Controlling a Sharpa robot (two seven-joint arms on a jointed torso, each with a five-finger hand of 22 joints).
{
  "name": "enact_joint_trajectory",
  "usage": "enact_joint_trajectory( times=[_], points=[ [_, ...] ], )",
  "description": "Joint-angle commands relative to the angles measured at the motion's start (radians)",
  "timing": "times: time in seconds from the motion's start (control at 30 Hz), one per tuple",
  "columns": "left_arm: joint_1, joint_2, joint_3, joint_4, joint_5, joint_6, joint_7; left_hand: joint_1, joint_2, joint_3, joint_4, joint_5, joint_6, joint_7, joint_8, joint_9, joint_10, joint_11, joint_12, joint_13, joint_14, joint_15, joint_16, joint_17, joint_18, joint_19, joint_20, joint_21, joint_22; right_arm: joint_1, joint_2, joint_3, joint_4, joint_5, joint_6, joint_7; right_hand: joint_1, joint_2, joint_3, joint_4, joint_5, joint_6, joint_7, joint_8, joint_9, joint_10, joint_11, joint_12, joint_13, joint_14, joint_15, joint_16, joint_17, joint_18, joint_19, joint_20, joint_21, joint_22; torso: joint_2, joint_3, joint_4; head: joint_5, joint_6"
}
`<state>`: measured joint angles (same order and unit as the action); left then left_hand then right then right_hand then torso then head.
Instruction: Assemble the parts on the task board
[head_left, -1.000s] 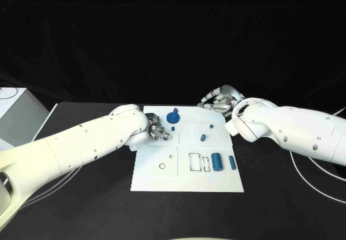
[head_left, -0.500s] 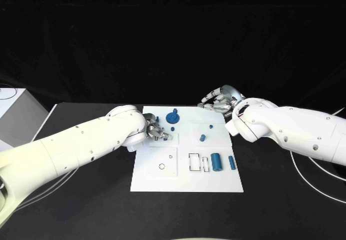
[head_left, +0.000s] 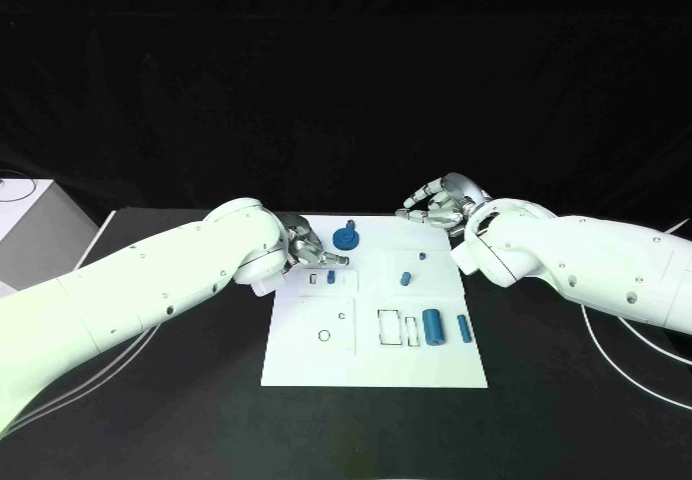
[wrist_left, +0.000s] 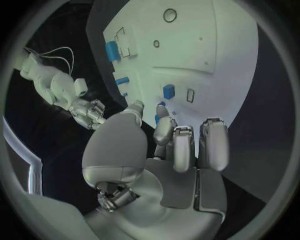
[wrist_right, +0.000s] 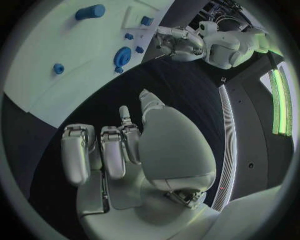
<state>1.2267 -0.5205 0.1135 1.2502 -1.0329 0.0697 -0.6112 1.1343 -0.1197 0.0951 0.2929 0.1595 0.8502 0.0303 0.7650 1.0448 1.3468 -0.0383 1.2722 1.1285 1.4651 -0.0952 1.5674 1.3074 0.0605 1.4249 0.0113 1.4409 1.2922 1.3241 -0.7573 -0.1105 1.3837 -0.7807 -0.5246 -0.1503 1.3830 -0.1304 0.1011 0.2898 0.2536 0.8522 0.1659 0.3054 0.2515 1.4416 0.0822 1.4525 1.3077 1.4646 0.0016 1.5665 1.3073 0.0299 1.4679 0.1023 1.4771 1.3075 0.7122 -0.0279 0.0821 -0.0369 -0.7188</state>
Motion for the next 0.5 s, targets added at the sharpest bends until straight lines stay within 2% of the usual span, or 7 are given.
enact_joint_trajectory(
  times=[0.03, 0.1, 0.17, 0.23, 0.33, 0.5],
  points=[
    [0.001, -0.012, 0.022, 0.005, 0.080, -0.014, 0.026, 0.021, 0.007, -0.006, 0.001, 0.008, -0.015, 0.008, -0.016, -0.009, -0.021, 0.008, -0.019, -0.026, 0.106, 0.010, 0.003, 0.263, 0.006, -0.016, 0.006, -0.014, -0.024, -0.001, -0.001, 0.000, 0.000, -0.006, 0.002, 0.014, -0.009, 0.002, 0.007, -0.001, 0.002, -0.008, 0.002, 0.002, -0.001, -0.003, 0.002, -0.001, 0.144, 0.106, 0.006, 0.004, 0.263, -0.002, 0.065, 0.004, -0.005, 0.174, 0.000, 0.0004, 0.0004, 0.001, 0.004],
    [0.002, -0.024, 0.042, 0.006, 0.088, -0.010, 0.029, 0.045, 0.012, -0.004, 0.001, 0.014, -0.027, 0.016, -0.027, -0.016, -0.043, 0.016, -0.037, -0.051, 0.100, 0.017, -0.007, 0.249, 0.012, -0.031, 0.013, -0.029, -0.049, -0.001, -0.002, 0.000, 0.000, -0.005, 0.001, 0.016, -0.009, 0.002, 0.007, -0.001, 0.002, -0.008, 0.002, 0.002, -0.001, -0.003, 0.002, -0.001, 0.144, 0.106, 0.006, 0.004, 0.263, -0.002, 0.065, 0.004, -0.005, 0.174, 0.000, 0.0008, 0.0000, 0.001, 0.006],
    [0.004, -0.035, 0.064, 0.002, 0.097, -0.005, 0.032, 0.068, 0.017, 0.012, 0.001, 0.015, -0.049, 0.031, -0.057, -0.039, -0.104, 0.030, -0.098, -0.132, 0.081, 0.029, -0.035, 0.210, 0.019, -0.053, 0.024, -0.050, -0.085, -0.001, -0.004, 0.000, -0.001, -0.003, 0.000, 0.017, -0.009, 0.002, 0.007, -0.001, 0.002, -0.008, 0.002, 0.002, -0.001, -0.003, 0.002, -0.001, 0.144, 0.106, 0.006, 0.004, 0.263, -0.002, 0.065, 0.004, -0.005, 0.174, 0.001, 0.0008, -0.0005, 0.001, 0.008],
    [0.006, -0.041, 0.077, -0.006, 0.101, -0.006, 0.037, 0.086, 0.020, 0.025, 0.001, 0.017, -0.054, 0.037, -0.069, -0.051, -0.129, 0.035, -0.123, -0.165, 0.073, 0.035, -0.047, 0.195, 0.024, -0.067, 0.030, -0.064, -0.108, -0.001, -0.005, 0.000, -0.002, -0.002, -0.001, 0.019, -0.012, 0.003, 0.007, 0.000, 0.002, -0.008, 0.002, 0.002, -0.001, -0.004, 0.002, -0.002, 0.143, 0.106, 0.006, 0.004, 0.263, -0.002, 0.064, 0.004, -0.006, 0.173, 0.002, 0.0004, 0.0001, 0.001, 0.011],
    [0.009, -0.043, 0.087, -0.026, 0.103, -0.013, 0.044, 0.108, 0.010, 0.086, 0.002, 0.018, -0.070, 0.053, -0.116, -0.103, -0.155, 0.049, -0.144, -0.199, 0.064, 0.046, -0.059, 0.177, 0.027, -0.076, 0.041, -0.076, -0.123, -0.001, -0.007, 0.000, -0.001, -0.002, -0.001, 0.020, -0.012, 0.003, 0.007, 0.000, 0.002, -0.008, 0.002, 0.002, -0.001, -0.004, 0.002, -0.002, 0.143, 0.106, 0.006, 0.004, 0.263, -0.002, 0.064, 0.004, -0.006, 0.173, 0.003, -0.0004, -0.0010, 0.001, 0.015],
    [0.015, -0.029, 0.095, -0.087, 0.082, -0.045, 0.066, 0.085, -0.008, 0.130, 0.002, 0.017, -0.084, 0.072, -0.160, -0.161, -0.171, 0.065, -0.152, -0.222, 0.061, 0.060, -0.061, 0.172, 0.028, -0.078, 0.052, -0.081, -0.127, -0.001, -0.011, 0.000, 0.001, -0.001, -0.003, 0.022, -0.013, 0.003, 0.007, 0.000, 0.003, -0.008, 0.002, 0.002, -0.001, -0.006, 0.002, -0.004, 0.142, 0.106, 0.006, 0.004, 0.263, -0.002, 0.064, 0.004, -0.008, 0.172, 0.008, -0.0005, -0.0049, 0.002, 0.023]
  ],
)
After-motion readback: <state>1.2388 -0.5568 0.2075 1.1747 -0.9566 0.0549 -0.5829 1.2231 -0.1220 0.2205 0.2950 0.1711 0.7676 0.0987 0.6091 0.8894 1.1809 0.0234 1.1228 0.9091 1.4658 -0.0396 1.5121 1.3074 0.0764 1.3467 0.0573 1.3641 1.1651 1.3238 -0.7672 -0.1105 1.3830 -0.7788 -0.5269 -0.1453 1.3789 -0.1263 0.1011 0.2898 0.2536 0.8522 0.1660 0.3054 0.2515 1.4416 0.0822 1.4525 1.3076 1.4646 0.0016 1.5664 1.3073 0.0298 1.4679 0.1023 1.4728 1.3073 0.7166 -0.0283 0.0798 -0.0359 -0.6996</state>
